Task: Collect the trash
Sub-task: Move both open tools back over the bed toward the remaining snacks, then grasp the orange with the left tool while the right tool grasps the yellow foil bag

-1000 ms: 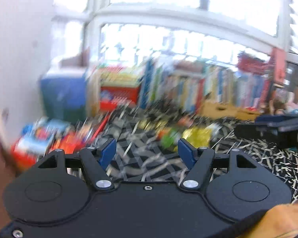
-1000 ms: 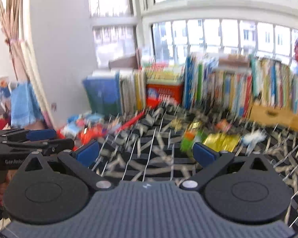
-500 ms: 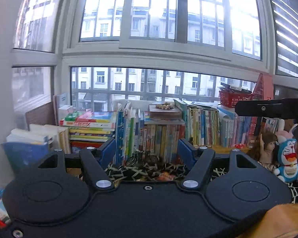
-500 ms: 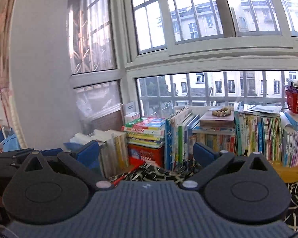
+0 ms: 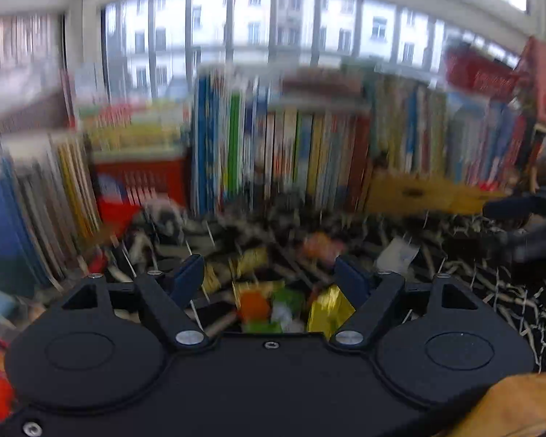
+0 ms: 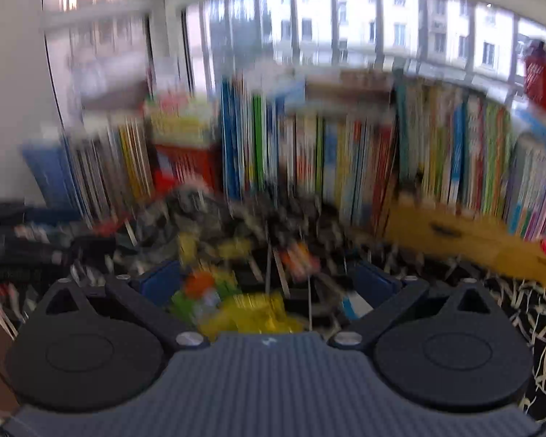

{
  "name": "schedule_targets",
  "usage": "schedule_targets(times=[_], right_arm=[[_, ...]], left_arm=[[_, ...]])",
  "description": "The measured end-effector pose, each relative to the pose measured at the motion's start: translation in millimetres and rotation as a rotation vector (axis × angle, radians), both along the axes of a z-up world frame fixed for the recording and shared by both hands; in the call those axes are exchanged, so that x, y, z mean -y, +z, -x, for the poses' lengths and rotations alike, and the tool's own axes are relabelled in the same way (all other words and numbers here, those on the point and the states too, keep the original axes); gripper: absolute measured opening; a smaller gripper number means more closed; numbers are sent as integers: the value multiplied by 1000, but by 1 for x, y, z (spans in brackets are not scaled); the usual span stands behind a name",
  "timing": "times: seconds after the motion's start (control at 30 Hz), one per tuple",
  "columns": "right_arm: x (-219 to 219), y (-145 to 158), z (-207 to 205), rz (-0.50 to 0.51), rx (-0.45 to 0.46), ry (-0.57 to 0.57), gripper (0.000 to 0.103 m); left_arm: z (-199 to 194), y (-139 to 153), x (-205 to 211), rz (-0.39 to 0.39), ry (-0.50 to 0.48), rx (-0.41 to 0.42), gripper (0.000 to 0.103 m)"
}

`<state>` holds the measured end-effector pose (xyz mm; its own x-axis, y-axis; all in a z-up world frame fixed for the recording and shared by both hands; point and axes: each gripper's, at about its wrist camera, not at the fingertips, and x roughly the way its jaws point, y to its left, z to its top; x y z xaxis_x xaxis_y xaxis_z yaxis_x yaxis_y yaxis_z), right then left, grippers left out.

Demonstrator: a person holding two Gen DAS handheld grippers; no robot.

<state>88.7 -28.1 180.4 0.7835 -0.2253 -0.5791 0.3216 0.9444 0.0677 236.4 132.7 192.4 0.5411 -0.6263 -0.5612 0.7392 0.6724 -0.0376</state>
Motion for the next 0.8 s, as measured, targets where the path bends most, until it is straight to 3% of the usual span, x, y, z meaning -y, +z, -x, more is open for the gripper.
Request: schedule_targets(times=[0.13,0.3,0.4,0.47,0.6,0.73,0.8], right_arm=[[2,-66,-16,-76,-102,37,103],[13,-131,-25,-252,-184,-34,103],[20,-149,-21,-343,-160,-60,103],[22,-154,-21,-382,-149,-58,101],[18,-158,-28,-356,-144,-8,99],[16,-163,-37,-361,-161,-4,95],[15,-168,-42,-355,-154,-18,84]], left_arm=[[-32,-57,25,-74,17,-84,76],[-71,-110,53,-141,77,-134,74],[-95,-132,67,-147,107,-173,71],[-106,-147,80,-244,162,-159,56],[-112,-157,85,-205,125,-215,57],[-102,-163,99,-273,91,-145,57],[-96,-164,103,-286,93,-117,41]])
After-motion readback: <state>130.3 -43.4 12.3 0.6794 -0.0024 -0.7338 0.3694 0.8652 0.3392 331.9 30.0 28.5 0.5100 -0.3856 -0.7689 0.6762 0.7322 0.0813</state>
